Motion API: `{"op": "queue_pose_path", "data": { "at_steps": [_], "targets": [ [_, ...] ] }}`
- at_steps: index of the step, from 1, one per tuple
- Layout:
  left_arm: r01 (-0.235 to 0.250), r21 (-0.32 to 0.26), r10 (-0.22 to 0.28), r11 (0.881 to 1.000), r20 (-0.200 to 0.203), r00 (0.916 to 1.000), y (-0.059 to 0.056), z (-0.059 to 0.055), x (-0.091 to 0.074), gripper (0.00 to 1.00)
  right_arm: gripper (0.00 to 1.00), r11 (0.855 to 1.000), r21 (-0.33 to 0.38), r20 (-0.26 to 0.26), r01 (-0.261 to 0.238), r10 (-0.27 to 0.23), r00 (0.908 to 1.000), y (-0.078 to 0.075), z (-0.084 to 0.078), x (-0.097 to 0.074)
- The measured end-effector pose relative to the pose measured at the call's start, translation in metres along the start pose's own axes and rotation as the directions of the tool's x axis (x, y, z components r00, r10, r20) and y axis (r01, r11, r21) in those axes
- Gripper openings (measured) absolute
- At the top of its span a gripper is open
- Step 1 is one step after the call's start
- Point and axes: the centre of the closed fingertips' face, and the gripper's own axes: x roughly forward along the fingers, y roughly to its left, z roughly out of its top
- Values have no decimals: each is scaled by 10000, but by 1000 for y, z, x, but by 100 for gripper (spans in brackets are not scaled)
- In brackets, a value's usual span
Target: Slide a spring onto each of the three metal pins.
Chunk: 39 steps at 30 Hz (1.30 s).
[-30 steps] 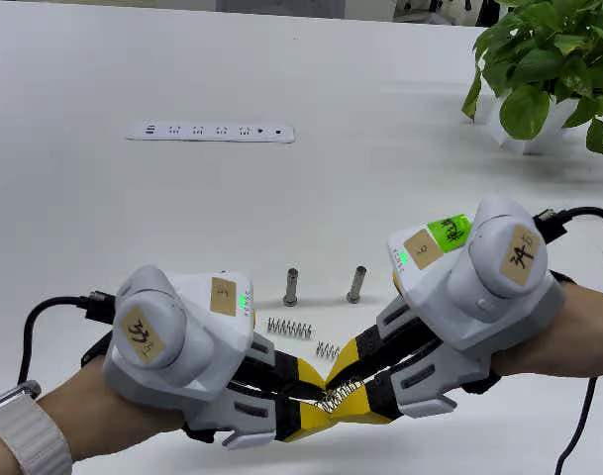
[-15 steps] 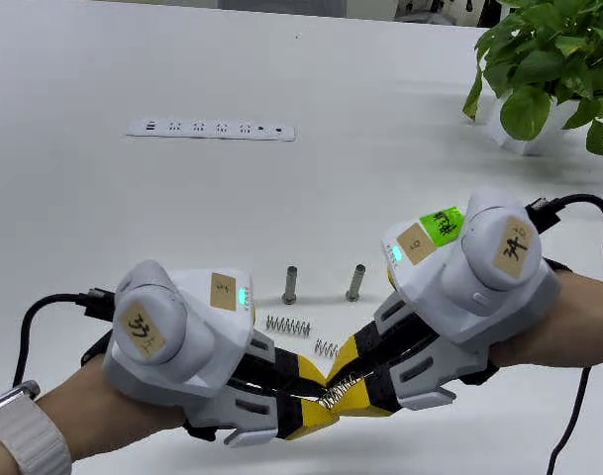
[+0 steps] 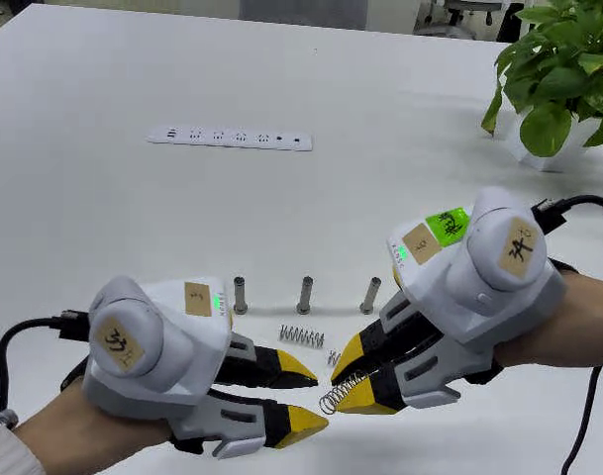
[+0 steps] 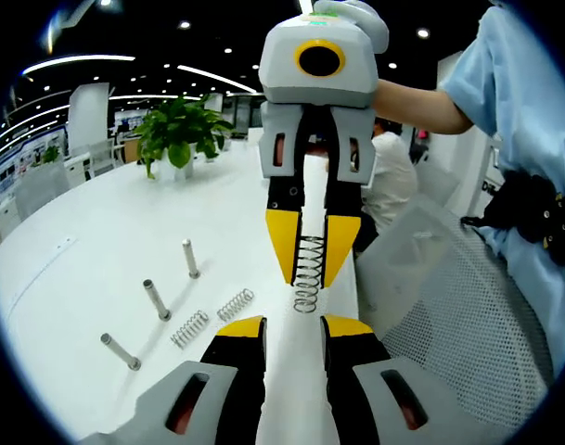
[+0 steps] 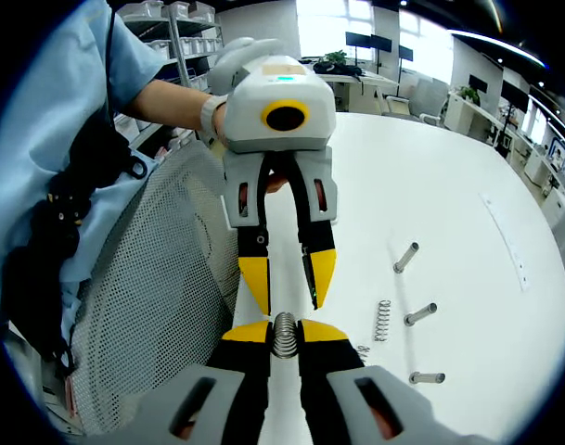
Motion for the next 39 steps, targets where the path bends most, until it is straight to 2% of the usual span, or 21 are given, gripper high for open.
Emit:
{"op": "queue_pose_path", "data": {
  "at_steps": [4,10,13,14,16,18,22,25,27,28,33,35,37,39],
  "targets": [
    [-627,-271,627,9977,14,9980,11,-6,-11,34,12,10000,-73,-94,2,-3,10000,-2,-1,1],
    [-1525,-617,1541,9864,211,9878,28,-12,-24,49,12,9998,-190,-206,20,-24,9998,-5,-1,-1],
    [-2017,-736,2042,9767,281,9785,37,-14,-29,60,12,9998,-217,-229,32,-37,9997,-7,-2,-2],
    [-2320,-863,2358,9689,361,9711,42,-14,-31,64,12,9997,-240,-249,53,-59,9997,-8,-2,-2],
    [-2530,-1110,2584,9611,370,9653,45,-16,-34,71,12,9996,-260,-276,74,-81,9996,-9,-3,-3],
    [-2852,-1210,2926,9508,489,9550,52,-17,-39,76,12,9996,-264,-291,99,-107,9995,-10,-3,-3],
    [-3253,-1559,3376,9327,595,9394,60,-18,-46,87,12,9994,-340,-395,106,-119,9991,-11,-5,-4],
    [-3675,-1854,3823,9113,501,9227,67,-23,-52,95,12,9992,-380,-456,126,-143,9989,-12,-6,-5],
    [-3758,-1993,3937,9050,578,9174,69,-24,-55,97,12,9991,-407,-492,133,-153,9987,-13,-7,-5],
    [-3885,-2087,4083,8975,605,9108,72,-25,-58,98,12,9988,-466,-541,144,-170,9984,-14,-7,-6],
    [-4069,-2327,4321,8833,681,8992,74,-27,-63,98,12,9979,-615,-697,184,-226,9973,-23,-5,-7],
    [-4259,-2439,4547,8713,748,8875,76,-28,-66,98,12,9972,-734,-805,169,-228,9965,-28,-3,-9],
    [-4251,-2664,4586,8650,762,8854,77,-29,-67,98,12,9961,-864,-877,163,-239,9959,-33,1,-9],
    [-4425,-2701,4762,8551,721,8763,80,-30,-69,98,12,9947,-1011,-966,171,-269,9950,-40,5,-10]
  ]
}}
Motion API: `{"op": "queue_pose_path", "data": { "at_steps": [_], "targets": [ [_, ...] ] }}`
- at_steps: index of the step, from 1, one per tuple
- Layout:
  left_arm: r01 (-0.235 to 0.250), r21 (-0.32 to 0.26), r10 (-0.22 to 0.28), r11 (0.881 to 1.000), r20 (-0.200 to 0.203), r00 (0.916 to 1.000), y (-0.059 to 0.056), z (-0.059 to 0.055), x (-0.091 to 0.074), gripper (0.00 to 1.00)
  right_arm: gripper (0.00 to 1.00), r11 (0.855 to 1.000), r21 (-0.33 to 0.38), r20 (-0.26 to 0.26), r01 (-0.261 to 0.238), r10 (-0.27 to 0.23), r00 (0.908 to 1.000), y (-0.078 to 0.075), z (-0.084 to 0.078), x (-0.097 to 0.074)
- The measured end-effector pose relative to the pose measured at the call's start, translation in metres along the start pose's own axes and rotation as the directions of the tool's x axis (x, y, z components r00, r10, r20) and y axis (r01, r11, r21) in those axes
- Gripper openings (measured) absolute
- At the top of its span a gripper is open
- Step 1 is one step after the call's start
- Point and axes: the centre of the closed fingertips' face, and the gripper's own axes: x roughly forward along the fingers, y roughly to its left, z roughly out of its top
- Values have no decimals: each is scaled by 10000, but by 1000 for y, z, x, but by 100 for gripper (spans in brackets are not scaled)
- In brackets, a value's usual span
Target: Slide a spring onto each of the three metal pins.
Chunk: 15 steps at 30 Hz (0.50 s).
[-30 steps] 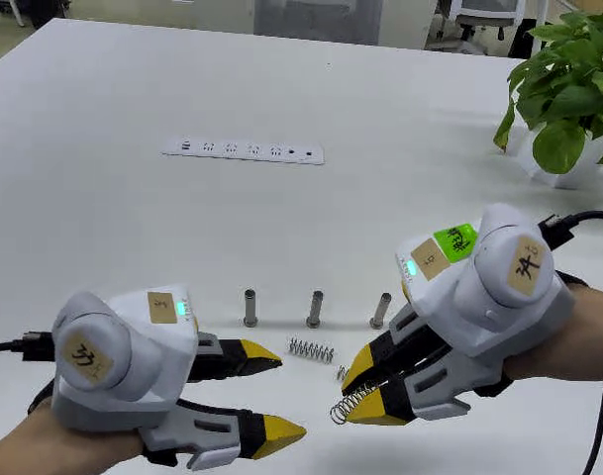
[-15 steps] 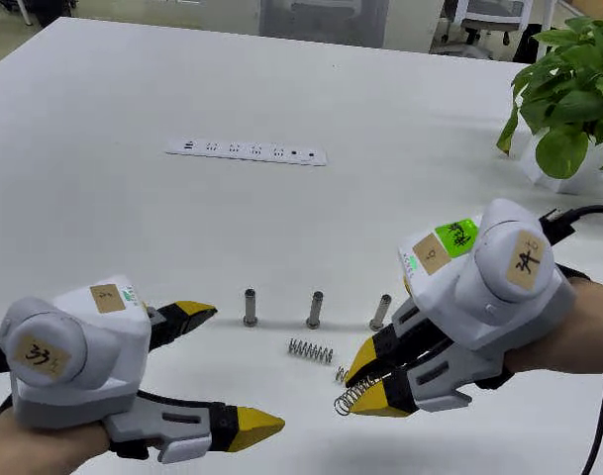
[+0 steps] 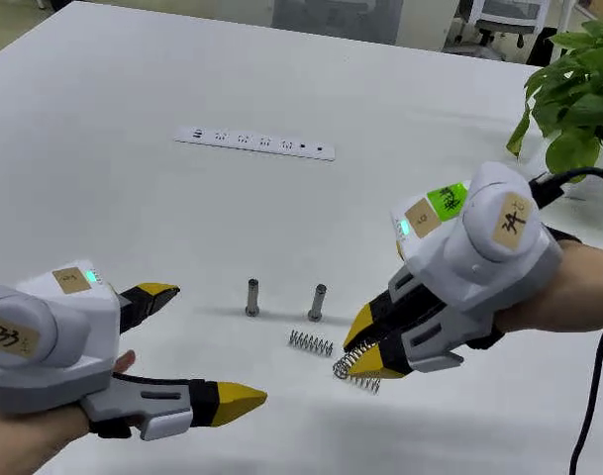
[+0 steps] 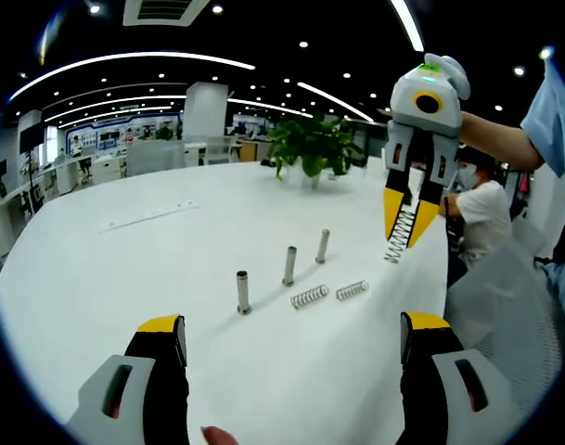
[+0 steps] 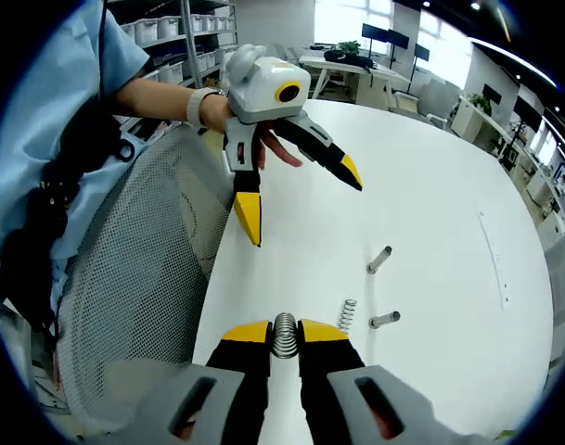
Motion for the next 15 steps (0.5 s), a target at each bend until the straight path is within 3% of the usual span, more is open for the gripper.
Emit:
{"op": "queue_pose_path", "data": {
  "at_steps": [9,15],
  "targets": [
    [-609,-260,618,9978,344,9975,12,3,-5,99,12,9982,-607,-366,-16,-6,9993,-24,14,-2],
    [-735,-422,756,9964,493,9959,16,2,-7,98,12,9958,-916,-667,-27,-35,9978,-38,18,3]
  ]
}}
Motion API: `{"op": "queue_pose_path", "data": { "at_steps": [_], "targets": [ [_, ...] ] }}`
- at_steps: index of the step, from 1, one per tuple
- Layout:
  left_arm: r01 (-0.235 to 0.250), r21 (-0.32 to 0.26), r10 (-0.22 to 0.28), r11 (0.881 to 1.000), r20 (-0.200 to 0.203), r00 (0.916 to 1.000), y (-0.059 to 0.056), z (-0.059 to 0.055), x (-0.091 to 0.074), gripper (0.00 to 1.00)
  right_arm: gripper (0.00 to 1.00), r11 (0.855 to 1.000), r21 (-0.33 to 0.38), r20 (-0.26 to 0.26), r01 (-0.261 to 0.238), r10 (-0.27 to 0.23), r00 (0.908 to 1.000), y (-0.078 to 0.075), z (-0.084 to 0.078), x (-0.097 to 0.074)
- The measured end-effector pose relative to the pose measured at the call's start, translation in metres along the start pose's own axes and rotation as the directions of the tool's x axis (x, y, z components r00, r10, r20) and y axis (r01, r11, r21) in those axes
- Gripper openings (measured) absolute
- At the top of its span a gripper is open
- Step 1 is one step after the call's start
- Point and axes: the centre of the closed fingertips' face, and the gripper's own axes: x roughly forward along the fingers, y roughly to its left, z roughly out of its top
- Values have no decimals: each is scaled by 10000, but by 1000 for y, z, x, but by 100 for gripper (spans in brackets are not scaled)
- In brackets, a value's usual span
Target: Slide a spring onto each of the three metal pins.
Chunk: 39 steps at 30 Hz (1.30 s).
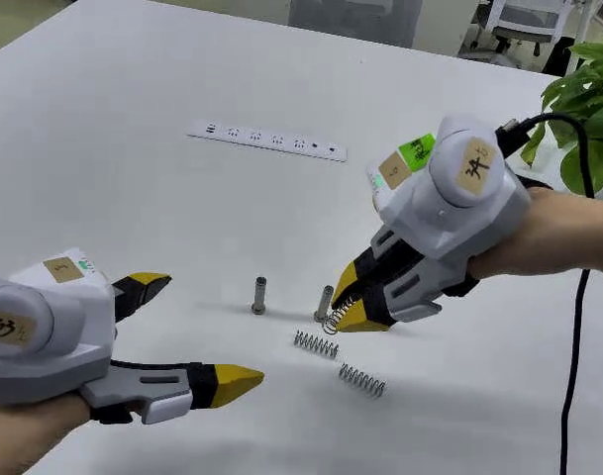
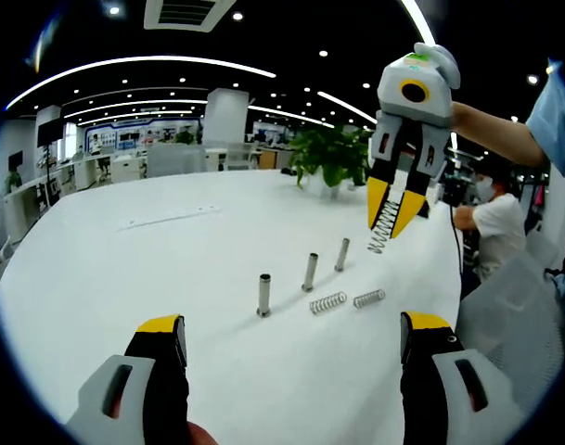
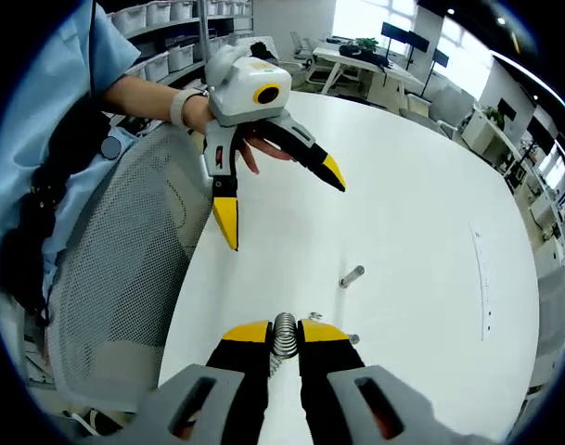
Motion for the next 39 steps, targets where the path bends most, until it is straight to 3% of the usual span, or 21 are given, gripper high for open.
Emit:
{"op": "queue_pose_path", "data": {
  "at_steps": [9,21,31,39],
  "targets": [
    [-212,-32,213,9998,156,9997,5,-2,-2,100,12,9989,-442,-290,184,-197,9994,-29,11,-1],
    [-102,85,100,9999,167,9998,-4,-3,0,100,12,9878,-1552,-1504,-123,-114,9886,-59,21,10],
    [91,153,-92,9998,86,9999,-8,-7,3,100,12,9741,-2154,-1964,-683,253,9802,-65,32,30],
    [188,250,-190,9995,51,9998,-10,-7,5,100,12,9618,-2594,-2386,-880,245,9708,-70,32,45]
  ]
}}
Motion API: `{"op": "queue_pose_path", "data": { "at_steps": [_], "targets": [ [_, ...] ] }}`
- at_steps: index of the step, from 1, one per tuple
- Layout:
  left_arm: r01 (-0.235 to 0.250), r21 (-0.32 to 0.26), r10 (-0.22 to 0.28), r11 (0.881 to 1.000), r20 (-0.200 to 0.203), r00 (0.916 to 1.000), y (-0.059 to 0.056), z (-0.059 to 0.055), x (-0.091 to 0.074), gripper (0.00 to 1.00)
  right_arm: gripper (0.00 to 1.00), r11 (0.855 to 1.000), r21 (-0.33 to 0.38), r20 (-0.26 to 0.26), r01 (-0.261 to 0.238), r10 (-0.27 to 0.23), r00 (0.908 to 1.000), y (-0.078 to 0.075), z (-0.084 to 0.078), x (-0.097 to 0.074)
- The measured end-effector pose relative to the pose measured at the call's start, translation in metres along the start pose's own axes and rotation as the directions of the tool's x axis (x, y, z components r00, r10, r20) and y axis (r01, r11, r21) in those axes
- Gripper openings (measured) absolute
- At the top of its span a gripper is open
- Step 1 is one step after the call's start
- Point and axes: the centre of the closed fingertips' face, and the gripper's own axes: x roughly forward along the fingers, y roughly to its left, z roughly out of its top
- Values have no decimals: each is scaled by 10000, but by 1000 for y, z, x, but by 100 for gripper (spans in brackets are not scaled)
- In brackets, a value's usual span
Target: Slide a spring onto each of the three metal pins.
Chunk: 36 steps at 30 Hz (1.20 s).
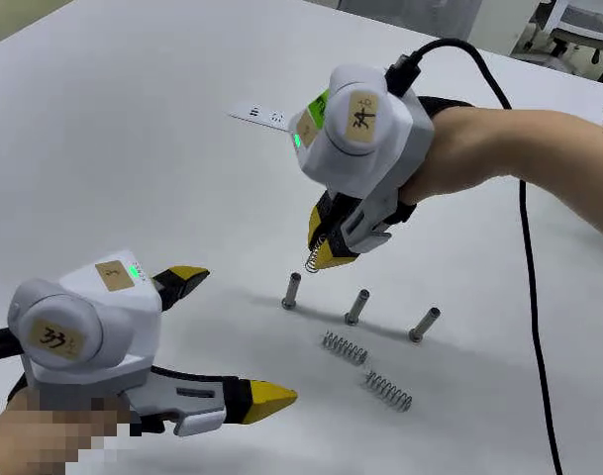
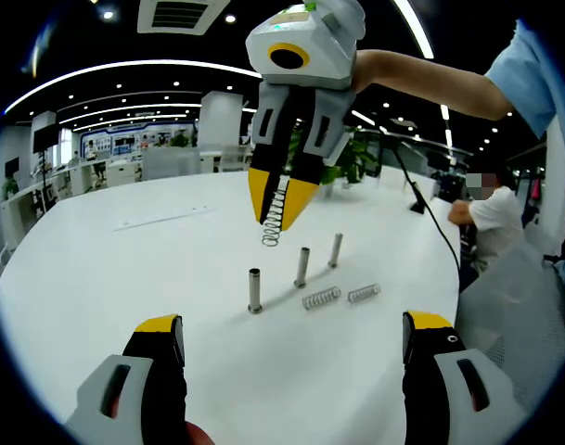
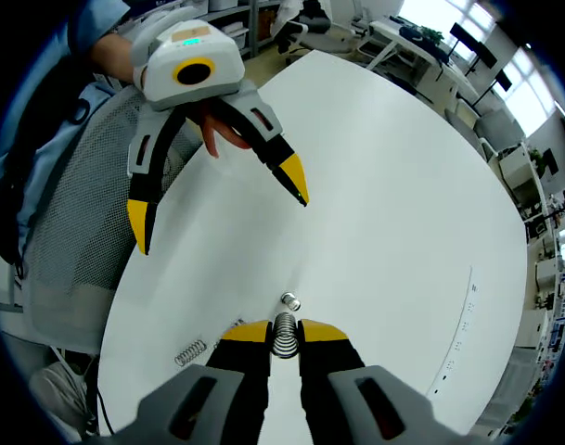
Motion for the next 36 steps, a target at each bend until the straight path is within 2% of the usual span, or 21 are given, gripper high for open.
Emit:
{"op": "queue_pose_path", "data": {
  "at_steps": [4,7,11,15,18,21,36],
  "targets": [
    [69,59,-69,10000,-67,10000,0,-2,1,100,12,9999,-84,-64,-115,114,9999,-1,2,7],
    [70,9,-70,10000,-31,10000,2,-2,1,100,12,9996,-291,-307,-62,53,9995,-4,1,13],
    [109,3,-109,9999,-57,9999,1,-3,0,100,12,9996,-248,-327,-169,161,9993,-7,1,15],
    [180,137,-178,9997,-152,9997,-2,-3,3,100,12,9990,-402,-627,-192,167,9979,-9,-3,20],
    [241,130,-240,9996,-125,9996,-3,-2,4,100,12,9992,-262,-531,-317,303,9981,-8,-2,20],
    [258,135,-257,9996,-104,9996,-3,-1,4,100,12,9988,-370,-688,-315,289,9972,-8,-4,22],
    [311,87,-310,9995,-129,9994,-1,-3,4,100,12,9978,-396,-764,-539,508,9958,-8,-3,29]
  ]
}}
